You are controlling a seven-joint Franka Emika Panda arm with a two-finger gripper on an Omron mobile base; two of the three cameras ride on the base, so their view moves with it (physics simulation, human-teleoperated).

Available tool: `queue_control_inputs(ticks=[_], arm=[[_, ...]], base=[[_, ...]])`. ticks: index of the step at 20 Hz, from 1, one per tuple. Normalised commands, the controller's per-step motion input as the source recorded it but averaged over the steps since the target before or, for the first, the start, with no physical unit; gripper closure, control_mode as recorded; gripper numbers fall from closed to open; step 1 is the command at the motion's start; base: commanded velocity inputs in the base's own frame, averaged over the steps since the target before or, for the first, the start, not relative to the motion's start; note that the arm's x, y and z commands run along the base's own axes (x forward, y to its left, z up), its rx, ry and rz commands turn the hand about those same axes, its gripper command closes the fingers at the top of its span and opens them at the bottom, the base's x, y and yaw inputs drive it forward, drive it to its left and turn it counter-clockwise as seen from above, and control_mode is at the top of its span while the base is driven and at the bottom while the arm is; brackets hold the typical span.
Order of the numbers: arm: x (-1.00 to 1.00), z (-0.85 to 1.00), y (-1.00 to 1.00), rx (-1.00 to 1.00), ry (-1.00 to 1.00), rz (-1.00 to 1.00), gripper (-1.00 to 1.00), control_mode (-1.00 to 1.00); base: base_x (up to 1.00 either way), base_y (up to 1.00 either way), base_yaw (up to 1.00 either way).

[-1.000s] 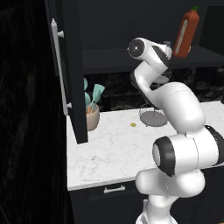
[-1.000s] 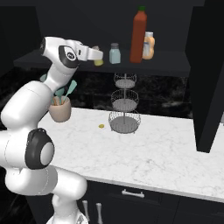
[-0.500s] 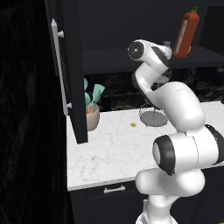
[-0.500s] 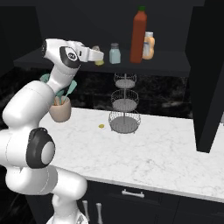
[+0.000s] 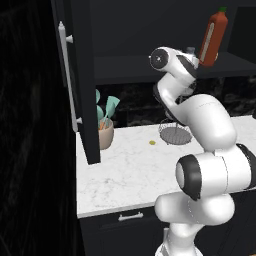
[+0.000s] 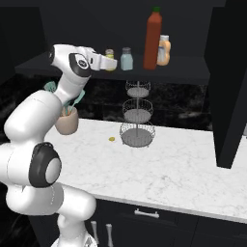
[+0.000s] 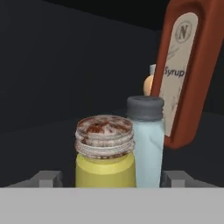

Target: Put the shaker and condiment bottle from the counter next to their counterparts in the cabinet.

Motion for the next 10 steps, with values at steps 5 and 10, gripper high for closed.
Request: queue_control_inputs(ticks=[5, 10], arm=[[-0.61, 0.0, 0.07, 0.0, -0.13, 0.0, -1.0, -1.0], [-1.0, 0.04, 0.27, 0.0, -0.16, 0.0, -1.0, -1.0]], base=[[0.0, 0.0, 0.0], [0.0, 0.0, 0.0]])
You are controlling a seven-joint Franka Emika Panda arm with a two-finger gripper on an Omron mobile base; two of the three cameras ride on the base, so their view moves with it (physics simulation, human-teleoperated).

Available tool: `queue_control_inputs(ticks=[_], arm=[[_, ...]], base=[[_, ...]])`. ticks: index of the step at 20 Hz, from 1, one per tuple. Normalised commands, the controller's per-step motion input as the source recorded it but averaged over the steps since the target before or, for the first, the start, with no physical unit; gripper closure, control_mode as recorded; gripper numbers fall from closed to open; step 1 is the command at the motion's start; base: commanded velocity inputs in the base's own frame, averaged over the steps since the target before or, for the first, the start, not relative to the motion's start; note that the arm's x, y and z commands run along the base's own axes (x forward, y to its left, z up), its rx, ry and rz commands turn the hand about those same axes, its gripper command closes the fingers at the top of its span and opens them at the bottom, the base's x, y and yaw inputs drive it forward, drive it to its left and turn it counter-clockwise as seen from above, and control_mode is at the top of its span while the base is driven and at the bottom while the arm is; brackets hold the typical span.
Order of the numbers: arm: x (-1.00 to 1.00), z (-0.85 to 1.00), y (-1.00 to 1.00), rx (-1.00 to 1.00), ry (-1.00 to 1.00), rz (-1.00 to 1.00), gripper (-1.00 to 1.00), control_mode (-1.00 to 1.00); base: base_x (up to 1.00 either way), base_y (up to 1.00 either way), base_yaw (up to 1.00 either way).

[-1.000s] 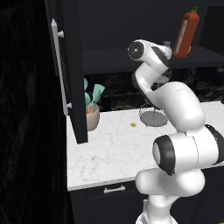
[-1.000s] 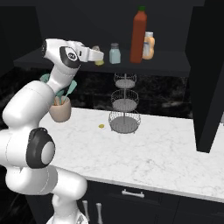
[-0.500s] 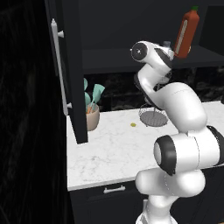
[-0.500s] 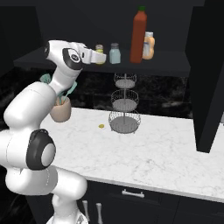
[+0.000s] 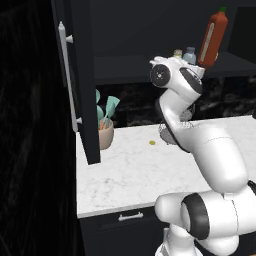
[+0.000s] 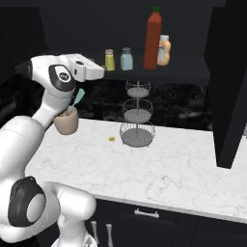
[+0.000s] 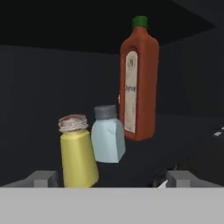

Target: Put the shaker and condiment bottle from the counter next to their counterparts in the cabinet.

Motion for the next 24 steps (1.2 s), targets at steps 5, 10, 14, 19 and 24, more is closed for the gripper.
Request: queue_control_inputs(ticks=[5, 10, 14, 19, 24], arm=[[-0.97, 0.1, 0.1, 0.0, -0.05, 0.0, -1.0, -1.0], [-0.78, 0.11, 0.0, 0.05, 0.09, 0.0, -1.0, -1.0], [-0.8, 0.0, 0.09, 0.03, 0.19, 0.01, -1.0, -1.0], [-0.98, 0.0, 0.18, 0.0, 0.1, 0.05, -1.0, -1.0], [-1.0, -0.03, 0.21, 0.0, 0.01, 0.09, -1.0, -1.0]], base=[[0.0, 0.0, 0.0], [0.0, 0.0, 0.0], [0.0, 0.0, 0.0], [0.0, 0.0, 0.0], [0.0, 0.0, 0.0]])
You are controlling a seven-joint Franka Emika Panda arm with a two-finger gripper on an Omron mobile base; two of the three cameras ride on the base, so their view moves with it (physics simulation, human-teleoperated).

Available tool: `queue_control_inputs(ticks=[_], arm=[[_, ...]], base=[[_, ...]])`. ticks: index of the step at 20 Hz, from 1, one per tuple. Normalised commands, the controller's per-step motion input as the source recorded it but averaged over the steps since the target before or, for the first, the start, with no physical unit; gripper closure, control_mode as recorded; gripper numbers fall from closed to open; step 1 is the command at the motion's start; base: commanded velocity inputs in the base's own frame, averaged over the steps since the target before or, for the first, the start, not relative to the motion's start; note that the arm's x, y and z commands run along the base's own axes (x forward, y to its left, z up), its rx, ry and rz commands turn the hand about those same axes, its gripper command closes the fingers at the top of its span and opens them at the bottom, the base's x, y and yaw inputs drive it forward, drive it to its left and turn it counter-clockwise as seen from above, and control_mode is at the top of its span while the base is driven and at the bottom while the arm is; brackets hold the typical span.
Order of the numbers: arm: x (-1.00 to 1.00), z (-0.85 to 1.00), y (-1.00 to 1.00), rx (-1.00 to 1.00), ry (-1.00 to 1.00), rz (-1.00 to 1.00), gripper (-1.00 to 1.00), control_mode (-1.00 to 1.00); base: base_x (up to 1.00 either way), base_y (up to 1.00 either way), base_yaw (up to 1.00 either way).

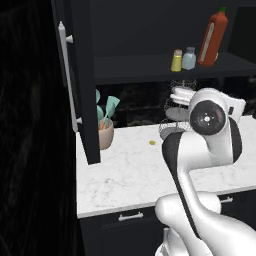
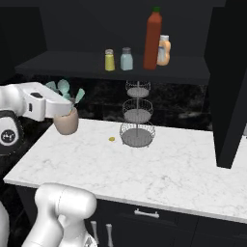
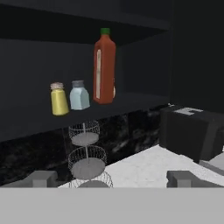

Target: Put the shaker and condiment bottle from the counter next to their counterparts in the cabinet.

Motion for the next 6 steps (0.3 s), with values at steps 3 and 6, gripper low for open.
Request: queue_control_inputs(ticks=[3, 6], arm=[[-1.0, -0.11, 0.24, 0.0, 0.0, 0.09, -1.0, -1.0], [-1.0, -0.03, 0.25, 0.0, 0.0, 0.09, -1.0, -1.0]], base=[[0.0, 0.0, 0.0], [0.0, 0.0, 0.0]])
